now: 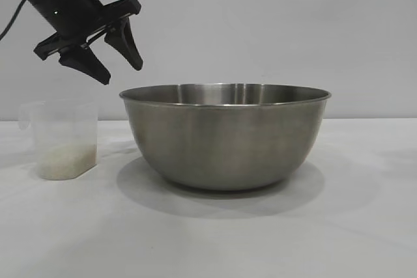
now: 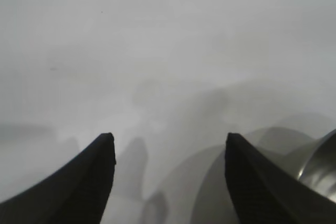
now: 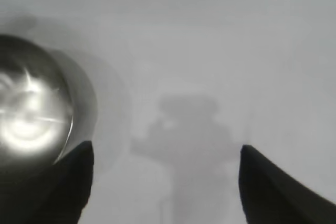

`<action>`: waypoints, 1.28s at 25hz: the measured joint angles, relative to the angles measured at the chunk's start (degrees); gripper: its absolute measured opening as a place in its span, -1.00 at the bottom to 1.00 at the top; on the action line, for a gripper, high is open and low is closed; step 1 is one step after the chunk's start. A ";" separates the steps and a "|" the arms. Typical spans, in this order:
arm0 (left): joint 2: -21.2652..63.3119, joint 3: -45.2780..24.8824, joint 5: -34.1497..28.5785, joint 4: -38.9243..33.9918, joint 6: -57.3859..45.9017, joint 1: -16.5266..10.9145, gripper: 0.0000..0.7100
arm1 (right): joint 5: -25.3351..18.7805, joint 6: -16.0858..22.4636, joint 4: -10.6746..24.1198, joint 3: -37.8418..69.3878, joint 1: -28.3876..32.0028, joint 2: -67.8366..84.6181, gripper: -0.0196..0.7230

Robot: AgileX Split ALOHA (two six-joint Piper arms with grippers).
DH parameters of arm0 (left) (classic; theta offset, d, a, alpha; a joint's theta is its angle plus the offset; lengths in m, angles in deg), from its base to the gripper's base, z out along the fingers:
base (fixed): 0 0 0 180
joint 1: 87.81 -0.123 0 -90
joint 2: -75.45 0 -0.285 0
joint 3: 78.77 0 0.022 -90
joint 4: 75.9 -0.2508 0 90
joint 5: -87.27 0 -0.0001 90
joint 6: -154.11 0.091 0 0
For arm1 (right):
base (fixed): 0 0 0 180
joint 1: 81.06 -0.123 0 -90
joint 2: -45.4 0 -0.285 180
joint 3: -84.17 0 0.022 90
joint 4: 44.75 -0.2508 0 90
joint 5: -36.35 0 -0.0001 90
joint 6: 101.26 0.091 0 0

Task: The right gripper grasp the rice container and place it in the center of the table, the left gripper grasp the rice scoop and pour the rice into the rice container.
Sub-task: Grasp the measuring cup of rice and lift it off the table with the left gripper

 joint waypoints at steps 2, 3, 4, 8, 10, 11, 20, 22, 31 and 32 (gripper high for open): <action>0.00 0.00 0.00 -0.11 0.00 0.00 0.13 | -0.25 0.00 0.00 5.77 0.00 6.38 0.43; 0.00 0.00 0.00 -0.19 0.00 0.00 0.13 | -0.25 0.00 0.00 8.15 0.00 10.01 0.43; 0.00 0.00 0.00 -0.19 0.00 0.00 0.13 | -0.42 0.00 0.00 11.00 0.00 13.79 0.43; 0.00 0.00 0.00 -0.24 0.00 0.00 0.13 | -0.69 0.00 0.11 21.28 0.00 29.18 0.43; 0.00 0.00 0.00 -0.24 0.00 0.00 0.13 | -0.78 0.00 0.11 25.83 0.00 37.16 0.43; 0.00 0.00 0.00 -0.33 0.00 0.00 0.13 | -0.81 0.00 0.11 28.12 0.00 41.73 0.43; 0.00 0.00 0.00 -0.46 -0.12 0.00 0.13 | 1.49 0.00 0.18 45.57 0.00 75.43 0.43; 0.00 0.00 0.00 -0.46 -0.12 0.00 0.13 | 2.37 0.00 0.18 48.66 0.00 78.74 0.43; 0.00 0.04 0.00 -2.97 -0.02 0.00 0.13 | 5.66 8.85 7.47 54.77 0.00 79.24 0.43; 0.00 0.04 0.00 -3.09 -0.02 0.00 0.13 | 5.66 10.14 8.38 54.77 0.00 79.24 0.43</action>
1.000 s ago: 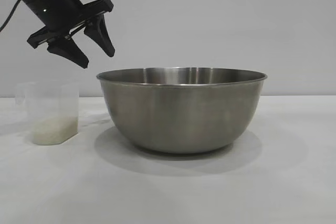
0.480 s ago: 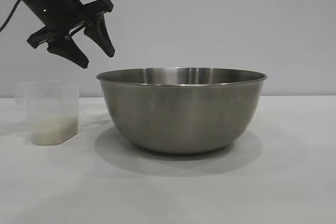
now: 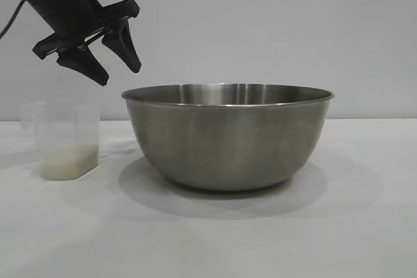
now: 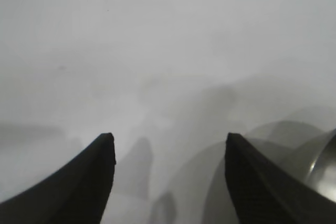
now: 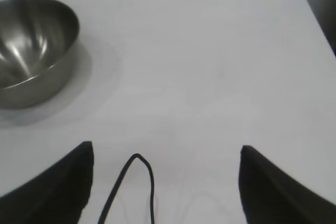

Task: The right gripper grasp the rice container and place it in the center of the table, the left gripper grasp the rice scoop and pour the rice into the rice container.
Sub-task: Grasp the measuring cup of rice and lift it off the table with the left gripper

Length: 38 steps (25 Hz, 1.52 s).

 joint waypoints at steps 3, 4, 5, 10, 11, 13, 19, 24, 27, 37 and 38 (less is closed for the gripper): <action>0.00 0.00 0.00 0.00 0.11 0.00 0.13 | 0.09 1.08 0.59 0.00 0.00 0.00 0.43; 0.00 0.00 0.00 0.00 0.11 0.00 0.13 | 0.09 1.08 0.69 0.00 0.00 0.00 0.43; 0.00 0.00 0.00 0.00 0.11 0.00 0.13 | 0.12 1.08 0.69 0.00 0.00 0.00 0.43; 0.32 0.00 -0.22 -0.13 0.11 0.00 0.13 | 0.12 -0.73 -0.66 0.00 0.00 0.00 0.43; 0.74 0.00 -0.47 -0.52 0.11 0.00 0.13 | 0.12 -1.03 -0.90 0.00 0.00 0.00 0.43; 2.41 0.00 -1.21 -1.56 0.11 0.00 0.13 | 0.21 -1.22 -0.92 0.00 0.00 0.00 0.43; 8.97 0.00 -7.80 -9.65 -0.38 0.00 0.13 | 0.21 -1.27 -1.02 0.00 0.00 0.00 0.43; 14.86 0.00 -17.93 -20.47 -8.37 0.00 0.13 | 0.21 -1.36 -1.02 0.00 0.00 0.00 0.43; 17.72 0.00 -24.58 -27.48 -14.82 0.00 0.13 | 0.21 -1.36 -1.02 0.00 0.00 0.00 0.43; 28.21 0.00 -37.17 -39.28 -27.66 0.00 0.13 | 0.33 -1.36 -1.02 0.00 0.00 0.00 0.43; 29.41 0.00 -37.44 -39.39 -28.10 0.00 0.13 | 0.33 -1.36 -1.02 0.00 0.00 0.00 0.43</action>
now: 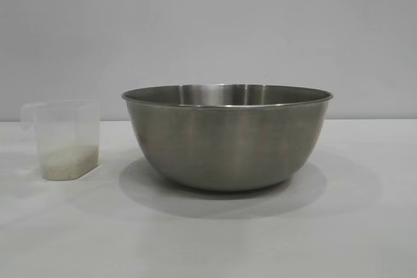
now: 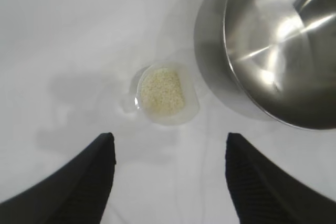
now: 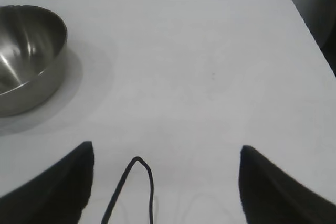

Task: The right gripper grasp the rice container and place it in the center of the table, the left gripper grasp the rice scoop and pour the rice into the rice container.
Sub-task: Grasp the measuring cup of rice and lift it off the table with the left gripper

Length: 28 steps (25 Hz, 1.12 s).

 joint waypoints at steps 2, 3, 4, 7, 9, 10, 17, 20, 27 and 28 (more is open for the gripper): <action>2.01 0.00 -0.90 -0.09 -0.28 0.00 0.13 | 0.00 0.00 0.00 0.00 0.00 0.00 0.43; 2.97 0.00 -1.55 -0.22 -0.38 0.00 0.13 | 0.00 0.00 0.00 0.00 0.00 0.00 0.43; 3.72 0.00 -1.96 -0.22 -0.52 0.00 0.13 | 0.00 0.00 0.00 0.00 0.00 0.00 0.43; 5.96 0.00 -3.33 -0.71 -1.32 0.00 0.13 | 0.00 0.00 0.00 0.00 0.00 0.00 0.43; 7.00 0.00 -4.49 -0.94 -2.36 0.00 0.13 | 0.00 0.00 -0.03 0.00 0.00 0.00 0.43; 7.51 0.00 -5.28 -1.11 -3.33 0.00 0.13 | 0.00 0.00 -0.03 0.00 0.00 0.00 0.43; 10.04 0.00 -9.94 -1.98 -4.78 0.00 0.13 | 0.00 0.00 -0.03 0.00 0.00 0.00 0.43; 11.84 -0.79 -10.08 -2.53 -4.92 0.00 0.13 | 0.00 0.00 -0.03 0.00 0.00 0.00 0.43; 20.69 -19.06 2.20 -1.74 -4.92 0.00 0.13 | 0.00 0.00 -0.03 0.00 0.00 0.00 0.43; 22.49 -22.36 5.93 -0.80 -4.92 0.00 0.13 | 0.00 0.00 -0.03 0.00 0.00 0.00 0.43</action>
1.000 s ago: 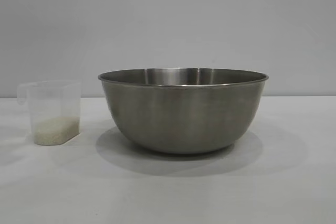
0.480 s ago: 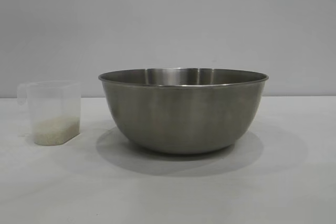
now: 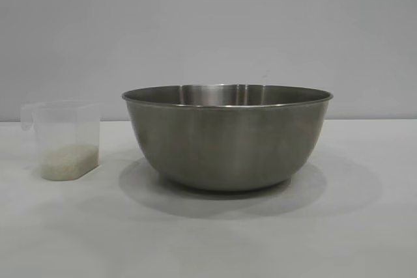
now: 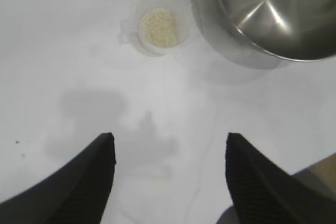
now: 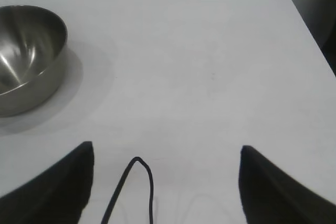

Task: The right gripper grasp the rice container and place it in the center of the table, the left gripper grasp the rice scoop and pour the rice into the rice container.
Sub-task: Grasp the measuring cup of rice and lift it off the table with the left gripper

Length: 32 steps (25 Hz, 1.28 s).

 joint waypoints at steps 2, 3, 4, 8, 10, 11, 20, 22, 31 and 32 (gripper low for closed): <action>3.33 -5.54 7.05 1.51 0.00 0.00 0.13 | 0.00 0.00 0.00 0.00 0.00 0.00 0.43; 5.08 -8.30 10.91 1.78 0.00 0.00 0.13 | 0.00 0.00 0.00 0.00 0.00 0.00 0.43; 6.43 -10.92 14.01 2.13 0.00 0.00 0.13 | 0.00 0.00 0.00 0.00 0.00 0.00 0.43; 11.13 -20.12 28.39 3.61 0.00 0.00 0.13 | 0.00 0.00 0.00 0.00 0.00 0.00 0.43; 12.08 -23.88 35.50 4.65 0.00 0.00 0.13 | 0.00 0.00 0.00 0.00 0.00 0.00 0.43; 12.21 -25.74 38.93 4.92 0.00 0.00 0.13 | 0.00 0.00 0.00 0.00 0.00 0.00 0.43; 12.33 -40.93 66.53 6.02 -0.61 0.00 0.13 | 0.00 0.00 0.00 0.00 0.00 0.00 0.43; 12.43 -44.66 72.24 5.45 -2.17 0.00 0.13 | 0.00 0.00 0.00 0.00 0.00 0.00 0.43; 2.14 -55.58 99.82 -6.78 -10.27 0.00 0.13 | 0.00 0.00 0.00 0.00 0.00 0.00 0.43; -0.09 -55.72 102.50 -7.15 -10.77 0.00 0.13 | 0.00 0.00 0.00 0.00 0.00 0.00 0.43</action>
